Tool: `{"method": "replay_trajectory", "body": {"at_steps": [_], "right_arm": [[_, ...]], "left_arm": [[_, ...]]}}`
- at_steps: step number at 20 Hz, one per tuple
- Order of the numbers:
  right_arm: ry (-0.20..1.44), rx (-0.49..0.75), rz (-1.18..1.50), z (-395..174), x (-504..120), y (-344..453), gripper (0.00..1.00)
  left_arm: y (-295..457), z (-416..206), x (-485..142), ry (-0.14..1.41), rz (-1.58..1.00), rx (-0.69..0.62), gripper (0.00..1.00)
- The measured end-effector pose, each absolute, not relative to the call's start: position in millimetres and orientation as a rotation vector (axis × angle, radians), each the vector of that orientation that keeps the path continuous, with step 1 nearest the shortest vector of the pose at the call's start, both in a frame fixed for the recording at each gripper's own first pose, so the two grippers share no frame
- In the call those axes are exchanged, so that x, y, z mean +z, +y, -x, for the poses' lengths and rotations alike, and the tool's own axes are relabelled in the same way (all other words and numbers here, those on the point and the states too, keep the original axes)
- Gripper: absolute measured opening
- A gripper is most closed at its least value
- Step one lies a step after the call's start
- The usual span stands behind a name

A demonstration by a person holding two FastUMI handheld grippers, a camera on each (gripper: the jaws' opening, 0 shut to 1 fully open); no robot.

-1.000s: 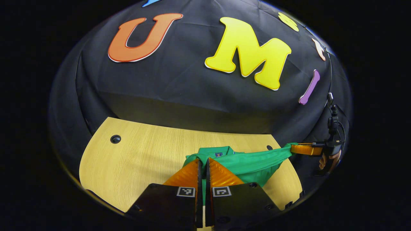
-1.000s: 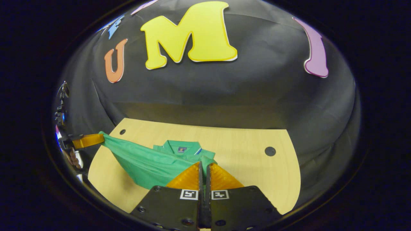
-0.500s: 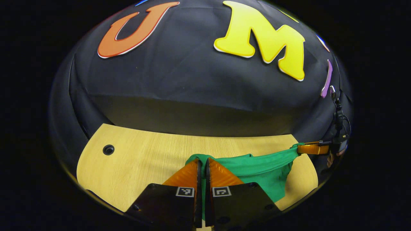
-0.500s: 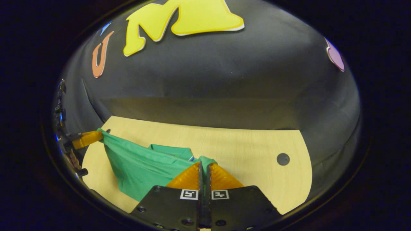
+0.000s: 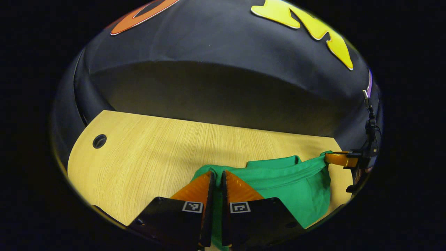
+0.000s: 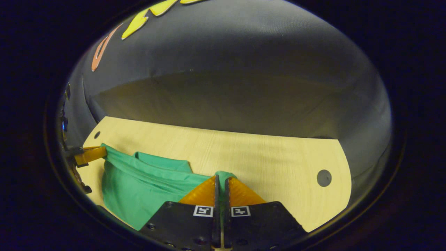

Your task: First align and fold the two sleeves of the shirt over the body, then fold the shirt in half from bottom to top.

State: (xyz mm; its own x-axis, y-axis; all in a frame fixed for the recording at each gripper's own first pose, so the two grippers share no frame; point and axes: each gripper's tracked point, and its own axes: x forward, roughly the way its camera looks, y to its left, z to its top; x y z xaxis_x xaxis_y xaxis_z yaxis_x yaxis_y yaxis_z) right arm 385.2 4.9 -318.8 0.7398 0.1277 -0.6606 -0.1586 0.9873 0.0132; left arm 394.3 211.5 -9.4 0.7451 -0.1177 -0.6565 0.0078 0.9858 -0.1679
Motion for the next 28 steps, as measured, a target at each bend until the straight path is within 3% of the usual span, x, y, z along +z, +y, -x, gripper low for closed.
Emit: {"method": "replay_trajectory", "body": {"at_steps": [1, 2, 3, 5, 7, 17, 22, 28], "right_arm": [[0.721, 0.151, 0.044, -382.2, -319.6, 6.5, 0.07], [0.714, 0.139, 0.049, -381.7, -320.1, 5.0, 0.09], [0.702, 0.14, 0.047, -378.8, -317.4, 5.3, 0.13], [0.675, 0.124, 0.051, -370.4, -309.1, 5.5, 0.56], [0.64, 0.077, 0.057, -360.5, -292.4, 0.0, 0.99], [0.36, 0.016, 0.036, -279.5, -131.4, -3.4, 0.98], [0.141, 0.034, 0.071, -159.2, -22.9, -5.5, 0.98], [0.087, 0.042, 0.067, -60.1, 3.1, -10.5, 0.97]], "left_arm": [[210.5, -394.1, -9.1, 0.736, 0.152, -0.053, 0.02], [209.7, -392.0, -11.9, 0.743, 0.154, -0.053, 0.38], [209.6, -387.9, -9.1, 0.741, 0.151, -0.046, 0.59], [211.1, -388.0, 4.0, 0.711, 0.127, -0.019, 1.0], [211.4, -388.9, 21.7, 0.676, 0.118, -0.002, 1.0], [197.0, -345.6, 169.8, 0.373, 0.075, 0.074, 0.99], [163.4, -276.8, 252.3, 0.201, 0.01, 0.098, 0.99], [140.1, -198.2, 304.3, 0.129, -0.002, 0.073, 0.99]]}}
